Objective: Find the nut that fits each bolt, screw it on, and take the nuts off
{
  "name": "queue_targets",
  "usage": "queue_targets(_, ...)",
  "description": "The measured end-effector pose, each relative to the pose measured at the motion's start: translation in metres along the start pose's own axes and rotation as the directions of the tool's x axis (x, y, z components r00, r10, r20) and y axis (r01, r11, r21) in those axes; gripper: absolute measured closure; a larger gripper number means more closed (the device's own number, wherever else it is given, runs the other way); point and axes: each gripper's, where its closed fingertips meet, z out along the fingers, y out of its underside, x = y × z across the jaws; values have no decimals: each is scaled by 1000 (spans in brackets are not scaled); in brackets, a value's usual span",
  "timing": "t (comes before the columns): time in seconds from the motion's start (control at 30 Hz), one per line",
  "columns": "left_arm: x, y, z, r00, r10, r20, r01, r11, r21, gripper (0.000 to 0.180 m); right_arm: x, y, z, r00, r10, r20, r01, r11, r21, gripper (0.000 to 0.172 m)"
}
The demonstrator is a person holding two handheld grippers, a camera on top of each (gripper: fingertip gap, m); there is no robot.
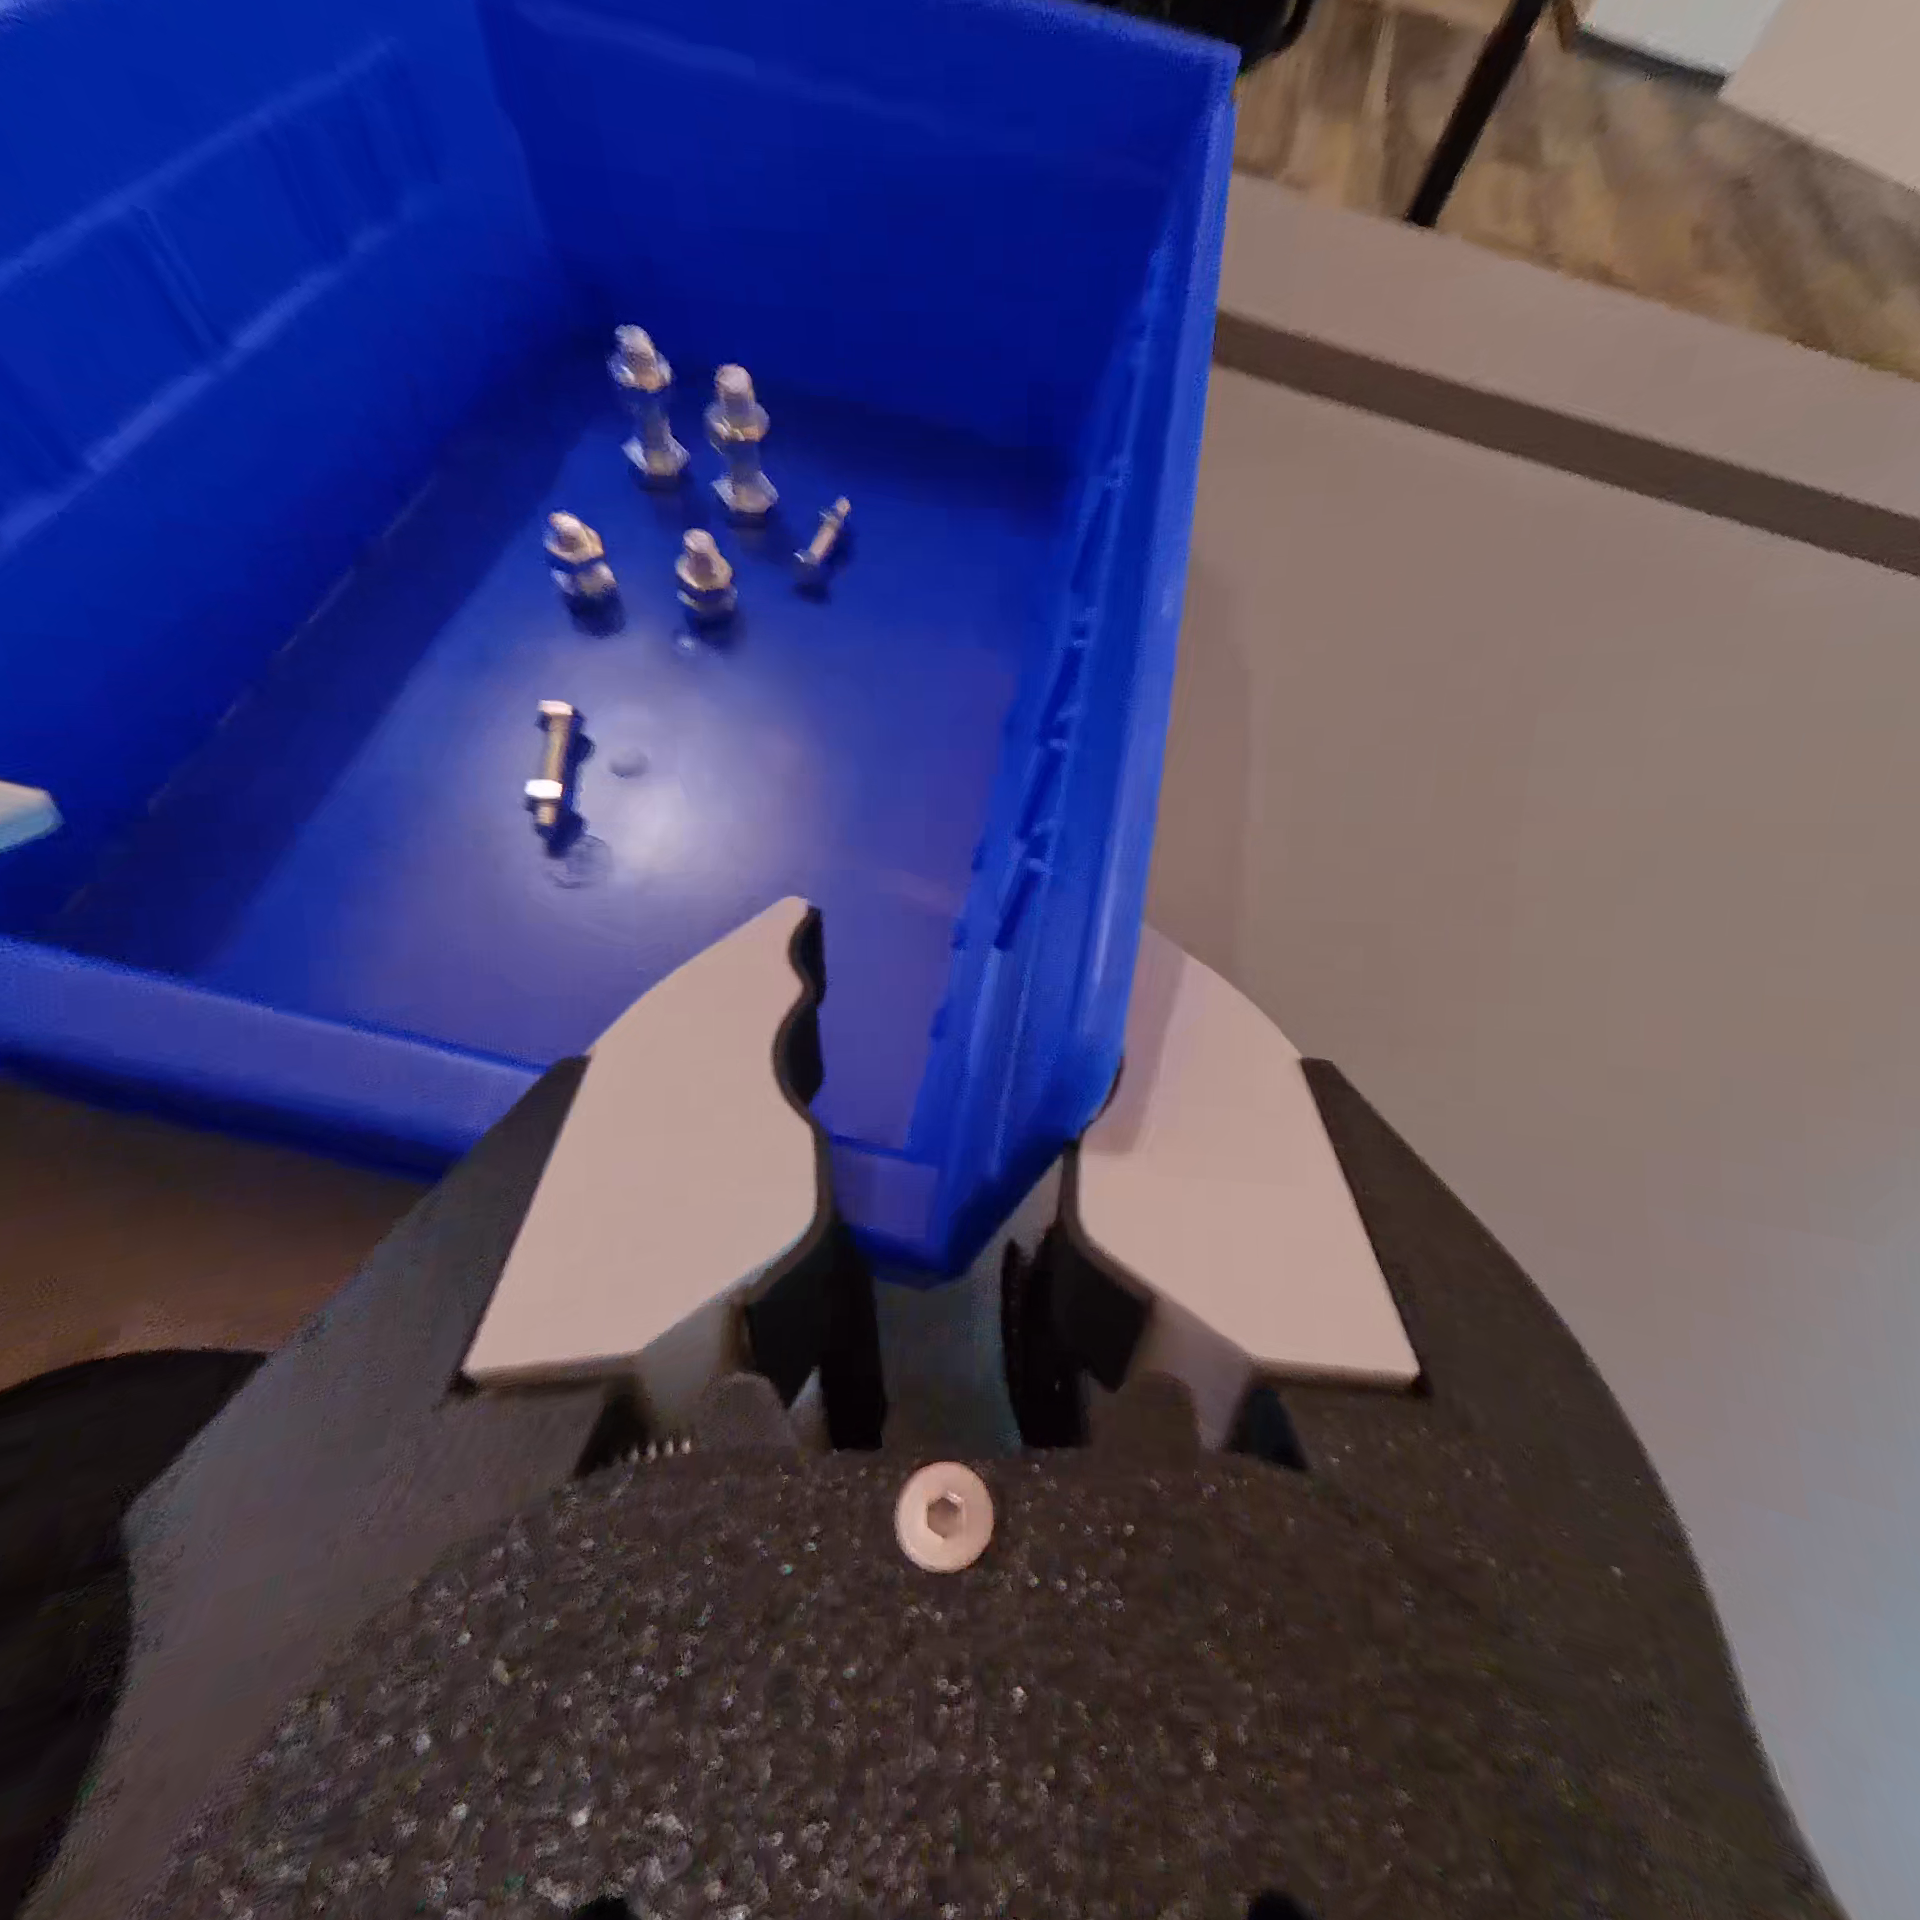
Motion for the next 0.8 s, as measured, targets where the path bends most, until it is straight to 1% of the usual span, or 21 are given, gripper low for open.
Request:
queue_targets(0.03,-1,1,2,1000,-5,8,5,1000,-3,120,2,0,0,1000,-18,-21,18,1000,-4,140)
queue_targets(0.07,-7,1,1,999,-10,45,10,1000,-2,127,2,-1,-1,999,-30,-31,30,1000,5,156)
queue_targets(0.1,-12,0,-1,997,-5,73,4,1000,7,137,4,-2,-2,998,-34,-50,34,999,11,164)
queue_targets(0.13,-17,-2,-3,994,-3,106,0,1000,25,151,2,-3,-4,997,-40,-62,40,999,8,164)
queue_targets(0.23,-25,-3,-9,986,24,167,-29,999,28,160,-5,-6,-12,992,-62,-112,61,998,-4,165)
queue_targets(0.3,-27,-9,-16,985,31,168,-37,999,32,161,-9,-12,-23,989,-59,-137,58,998,-7,165)
queue_targets(0.4,-29,-29,-34,986,58,157,-65,997,38,161,-13,-26,-42,987,-47,-151,46,999,-7,165)
queue_targets(0.57,-39,-67,-65,986,67,154,-78,994,70,161,-21,-67,-73,984,-68,-165,68,998,-2,165)
queue_targets(0.67,-53,-86,-87,983,76,170,-90,993,81,162,-34,-94,-85,983,-84,-163,87,996,11,164)
queue_targets(0.8,-84,-103,-124,966,96,241,-121,989,90,162,-65,-131,-89,986,-110,-125,118,991,59,164)
